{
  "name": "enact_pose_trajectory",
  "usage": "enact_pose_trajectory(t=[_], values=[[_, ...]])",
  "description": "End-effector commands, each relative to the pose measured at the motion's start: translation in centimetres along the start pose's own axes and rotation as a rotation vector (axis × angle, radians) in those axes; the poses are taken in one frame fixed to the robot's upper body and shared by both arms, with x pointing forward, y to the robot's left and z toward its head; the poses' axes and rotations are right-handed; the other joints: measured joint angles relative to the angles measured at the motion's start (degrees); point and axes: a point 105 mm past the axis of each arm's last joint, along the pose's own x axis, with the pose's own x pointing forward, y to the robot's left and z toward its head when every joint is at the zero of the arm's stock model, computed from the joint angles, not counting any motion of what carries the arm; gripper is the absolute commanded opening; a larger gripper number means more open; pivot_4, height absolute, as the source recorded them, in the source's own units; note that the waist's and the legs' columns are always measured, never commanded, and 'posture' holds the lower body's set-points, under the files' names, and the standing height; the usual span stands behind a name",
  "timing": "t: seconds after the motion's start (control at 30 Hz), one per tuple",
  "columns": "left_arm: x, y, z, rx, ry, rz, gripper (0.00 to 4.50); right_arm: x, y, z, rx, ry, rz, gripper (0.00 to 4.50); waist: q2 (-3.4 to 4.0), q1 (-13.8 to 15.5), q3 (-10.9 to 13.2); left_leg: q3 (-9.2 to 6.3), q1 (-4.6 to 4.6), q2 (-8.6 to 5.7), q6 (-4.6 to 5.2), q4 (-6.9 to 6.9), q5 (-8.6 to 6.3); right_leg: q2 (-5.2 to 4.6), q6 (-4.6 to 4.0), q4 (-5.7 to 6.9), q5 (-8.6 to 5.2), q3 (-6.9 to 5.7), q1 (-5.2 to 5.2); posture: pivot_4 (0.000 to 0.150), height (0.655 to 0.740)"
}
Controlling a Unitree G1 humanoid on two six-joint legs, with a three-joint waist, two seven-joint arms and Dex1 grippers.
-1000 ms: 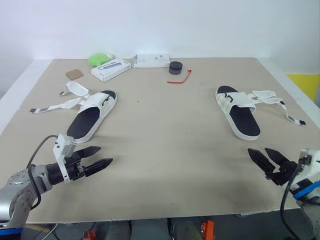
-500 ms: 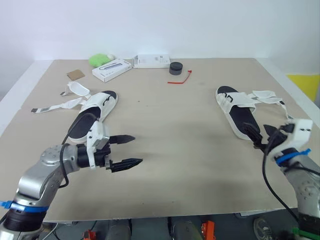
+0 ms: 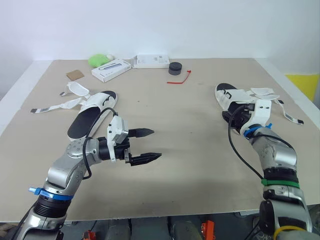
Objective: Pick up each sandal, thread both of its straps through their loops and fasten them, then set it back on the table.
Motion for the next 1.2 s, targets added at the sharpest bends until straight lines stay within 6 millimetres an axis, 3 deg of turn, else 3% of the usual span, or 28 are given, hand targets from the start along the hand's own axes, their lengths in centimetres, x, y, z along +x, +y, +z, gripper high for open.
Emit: enact_pose_trajectory(t=[0.03, 0.27, 0.37, 0.5, 0.63, 0.83, 1.0, 1.1, 1.2], values=[[-0.1, 0.0, 0.5, 0.034, -0.022, 0.014, 4.5, 1.6, 0.6, 1.3, -0.021, -0.041, 0.01, 4.44, -0.01, -0.9, 0.0, 0.0, 0.05, 0.0, 0.0, 0.01, 0.0, 0.0, 0.0, 0.0, 0.01, 0.02, 0.06, 0.15, 0.74], [-0.7, -0.2, -0.1, 0.021, -0.022, 0.035, 4.5, 3.2, 1.7, 4.7, -0.088, -0.111, 0.033, 4.44, 0.02, -1.6, 0.0, 0.01, 0.09, 0.0, 0.15, 0.01, 0.1, 0.02, -0.02, 0.01, 0.13, 0.04, 0.07, 0.15, 0.74], [-0.7, -0.3, -0.2, 0.016, -0.021, 0.039, 4.5, 3.5, 2.2, 5.2, -0.137, -0.111, 0.051, 4.44, 0.03, -1.8, 0.0, 0.01, 0.07, 0.0, 0.15, -0.06, 0.09, 0.03, -0.01, 0.01, 0.12, 0.06, 0.04, 0.15, 0.74], [-0.7, -0.5, 0.0, 0.01, -0.031, 0.05, 4.5, 3.3, 1.0, 2.4, -0.19, 0.004, 0.015, 4.44, 0.03, -1.8, 0.0, -0.01, 0.04, -0.02, 0.2, -0.09, 0.06, 0.03, 0.01, 0.0, 0.05, 0.07, 0.04, 0.15, 0.74], [-0.8, -0.6, -0.1, -0.004, -0.028, 0.05, 4.5, 2.5, -1.5, -0.1, -0.182, 0.097, -0.072, 4.44, 0.02, -1.6, 0.0, -0.02, 0.04, -0.02, 0.21, -0.1, 0.06, 0.03, 0.0, 0.0, 0.05, 0.07, 0.04, 0.15, 0.74], [-0.3, -0.6, 0.2, -0.004, -0.038, 0.036, 4.5, 1.8, -2.6, -1.2, -0.158, 0.162, -0.082, 4.44, 0.01, -1.4, 0.0, -0.02, 0.08, -0.04, 0.21, -0.06, 0.06, 0.02, -0.01, 0.0, 0.06, 0.07, 0.1, 0.15, 0.74], [-0.4, -0.8, 0.2, -0.009, -0.04, 0.036, 4.5, -0.2, -2.7, -3.0, -0.121, 0.26, 0.003, 4.44, -0.09, -0.8, 0.0, -0.1, 0.07, -0.06, 0.2, -0.06, 0.05, 0.02, 0.04, 0.0, -0.03, 0.07, 0.18, 0.15, 0.74], [-0.5, -0.8, 0.1, -0.02, -0.04, 0.047, 4.5, -2.6, -2.1, -4.8, -0.165, 0.345, 0.076, 4.44, -0.17, -0.7, -0.1, -0.12, 0.07, -0.08, 0.23, -0.07, 0.01, 0.02, 0.04, 0.0, -0.09, 0.06, 0.19, 0.15, 0.74], [-0.6, -0.8, 0.0, -0.027, -0.043, 0.053, 4.5, -4.5, -1.5, -5.5, -0.188, 0.389, 0.115, 4.44, -0.29, -0.6, -0.2, -0.14, 0.09, -0.07, 0.28, -0.09, -0.04, 0.03, 0.0, 0.0, -0.16, 0.03, 0.2, 0.15, 0.74]])
